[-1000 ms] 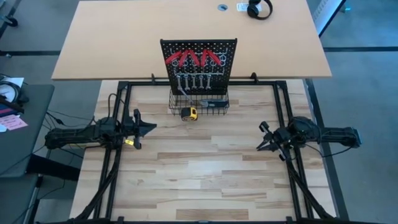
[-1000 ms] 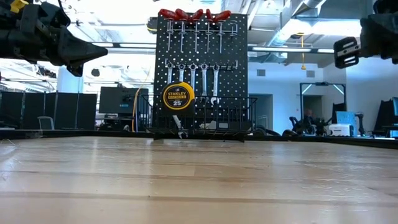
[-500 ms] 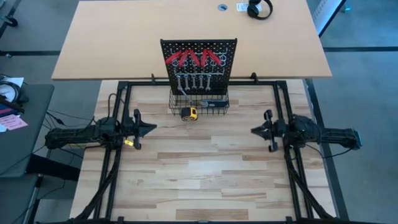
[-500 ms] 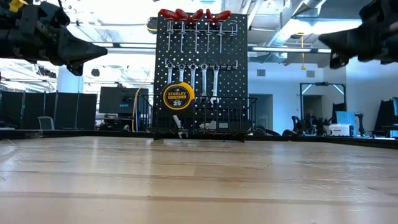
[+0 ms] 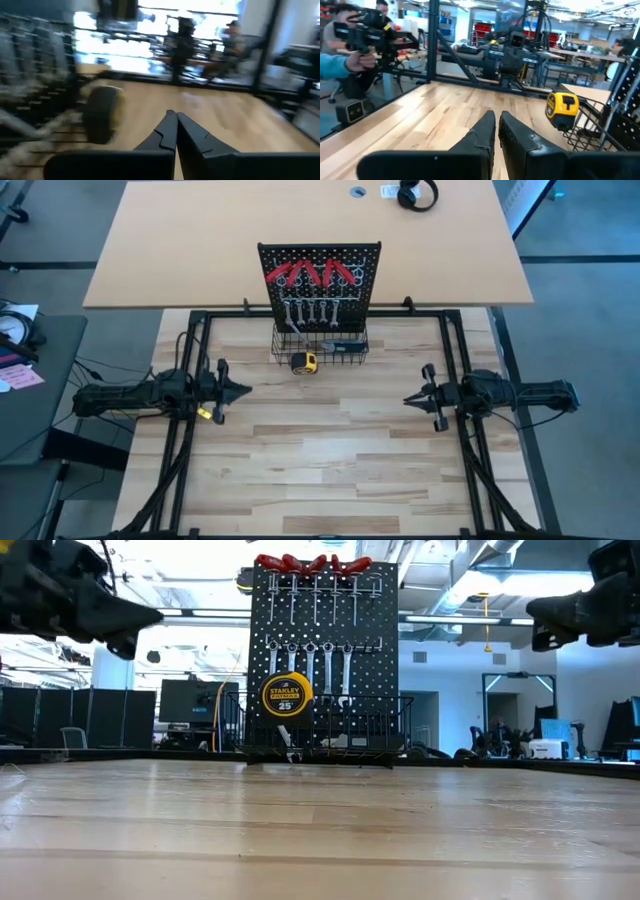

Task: Hang tools onto peg board
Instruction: Return to Home Position

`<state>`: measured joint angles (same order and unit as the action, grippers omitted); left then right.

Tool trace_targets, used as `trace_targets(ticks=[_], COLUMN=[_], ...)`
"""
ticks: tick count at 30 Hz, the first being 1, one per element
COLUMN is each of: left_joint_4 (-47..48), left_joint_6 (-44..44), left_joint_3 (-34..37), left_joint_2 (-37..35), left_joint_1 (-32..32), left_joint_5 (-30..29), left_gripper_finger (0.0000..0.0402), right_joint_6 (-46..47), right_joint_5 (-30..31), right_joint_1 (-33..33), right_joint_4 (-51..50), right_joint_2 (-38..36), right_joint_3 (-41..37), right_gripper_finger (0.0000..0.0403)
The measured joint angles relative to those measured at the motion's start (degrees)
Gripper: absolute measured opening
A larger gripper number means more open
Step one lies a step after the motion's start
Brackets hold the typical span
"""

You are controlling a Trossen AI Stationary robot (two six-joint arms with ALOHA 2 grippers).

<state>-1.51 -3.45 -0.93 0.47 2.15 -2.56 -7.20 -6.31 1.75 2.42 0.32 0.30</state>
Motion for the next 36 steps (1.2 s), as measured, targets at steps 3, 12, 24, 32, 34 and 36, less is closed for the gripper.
trace_targets(ticks=[3,12,24,32,34,36], left_joint_4=[-0.47,-0.13,0.14,0.21,0.21,0.21], left_joint_6=[2.31,2.81,2.89,2.83,2.83,2.82], left_joint_3=[0.11,0.07,0.05,0.05,0.05,0.05], left_joint_2=[0.00,0.00,0.00,0.00,0.00,0.00], left_joint_1=[0.00,0.00,0.00,0.00,0.00,0.00], left_joint_5=[-3.65,-3.57,-3.62,-3.66,-3.66,-3.66], left_gripper_finger=[0.0000,0.0000,0.0000,0.0000,0.0000,0.0000], right_joint_6=[-0.64,-0.79,-0.79,-0.79,-0.79,-0.79], right_joint_5=[-0.02,0.04,0.07,0.11,0.11,0.13], right_joint_1=[0.69,0.88,0.86,0.86,0.86,0.86], right_joint_4=[0.23,-0.10,-0.15,-0.20,-0.21,-0.22], right_joint_2=[-0.02,0.52,0.52,0.51,0.51,0.51], right_joint_3=[0.00,0.00,0.00,0.00,0.00,0.00], right_gripper_finger=[0.0038,0.0038,0.0038,0.0038,0.0038,0.0038])
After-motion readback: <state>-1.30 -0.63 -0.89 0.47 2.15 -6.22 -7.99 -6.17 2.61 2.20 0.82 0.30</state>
